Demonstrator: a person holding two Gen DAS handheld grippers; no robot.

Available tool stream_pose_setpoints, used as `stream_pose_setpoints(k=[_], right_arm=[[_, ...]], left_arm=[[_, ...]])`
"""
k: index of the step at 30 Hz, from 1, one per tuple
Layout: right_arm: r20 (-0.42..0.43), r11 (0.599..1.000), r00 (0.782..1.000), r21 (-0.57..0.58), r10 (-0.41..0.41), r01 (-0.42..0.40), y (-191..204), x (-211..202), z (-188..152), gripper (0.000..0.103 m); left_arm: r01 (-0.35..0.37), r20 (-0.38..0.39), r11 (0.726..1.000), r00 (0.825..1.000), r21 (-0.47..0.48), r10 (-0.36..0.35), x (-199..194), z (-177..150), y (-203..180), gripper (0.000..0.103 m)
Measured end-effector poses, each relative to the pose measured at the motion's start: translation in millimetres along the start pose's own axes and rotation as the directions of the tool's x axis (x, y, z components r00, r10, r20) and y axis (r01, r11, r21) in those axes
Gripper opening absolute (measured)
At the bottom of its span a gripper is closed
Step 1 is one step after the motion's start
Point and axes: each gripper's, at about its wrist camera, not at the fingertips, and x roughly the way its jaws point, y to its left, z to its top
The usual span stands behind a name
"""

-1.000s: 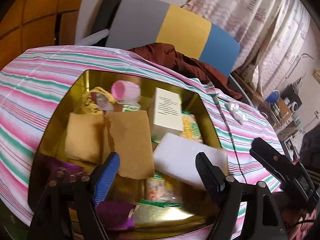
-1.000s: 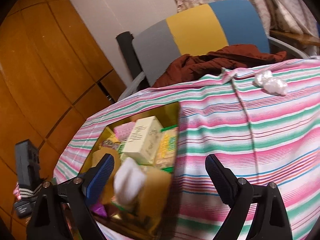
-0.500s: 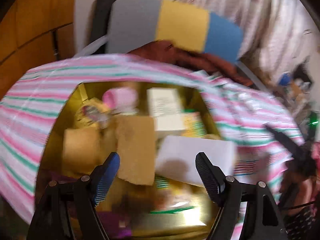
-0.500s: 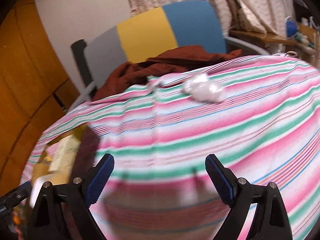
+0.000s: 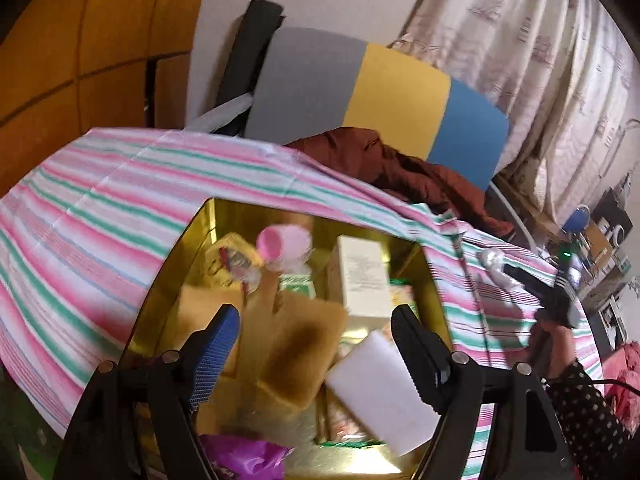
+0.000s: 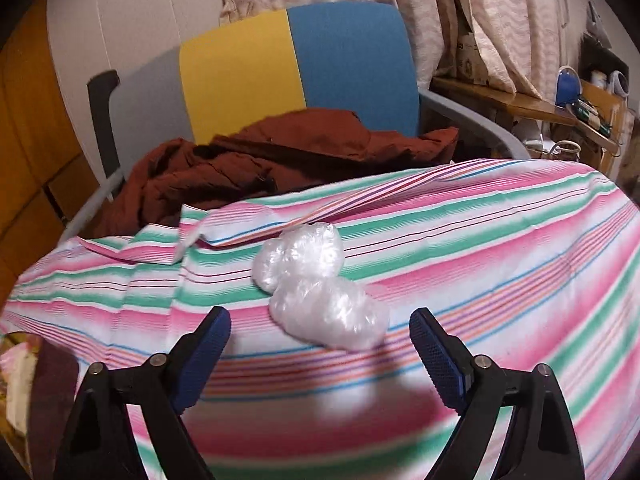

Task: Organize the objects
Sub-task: 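Move both grippers toward the plastic-wrapped bundles on the cloth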

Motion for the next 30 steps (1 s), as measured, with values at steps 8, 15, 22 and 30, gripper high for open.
stream_pose_setpoints(k=[8, 15, 22, 30], right_arm=[[-0.039, 1.000, 0.999, 0.012, 0.012, -0.011, -6.1, 24.0, 1.8, 0.062], [-0.036, 1.000, 0.999, 0.010, -0.022, 0.022, -25.7, 4.8, -14.2, 0.050], [-0.006, 0.993, 1.000, 0.117, -0.021, 0.021, -66.3, -18.9, -34.8, 0.050], [0.118, 0.995, 0.992, 0.090, 0.039, -0.050, -54.5, -33.6, -23.0, 0.088]], left_arm=[[0.122, -0.045, 0.975, 0.992, 0.188, -0.116, 20.4, 22.4, -73.2, 0.081], [0.299, -0.194, 0.886, 0.951, 0.355, -0.243, 76.1, 37.2, -171.7, 0.081], [0.372, -0.341, 0.869, 0.904, 0.327, -0.258, 163.9, 55.0, -248.7, 0.081], [0.366, -0.407, 0.870, 0.887, 0.330, -0.219, 255.1, 69.7, -312.9, 0.081]])
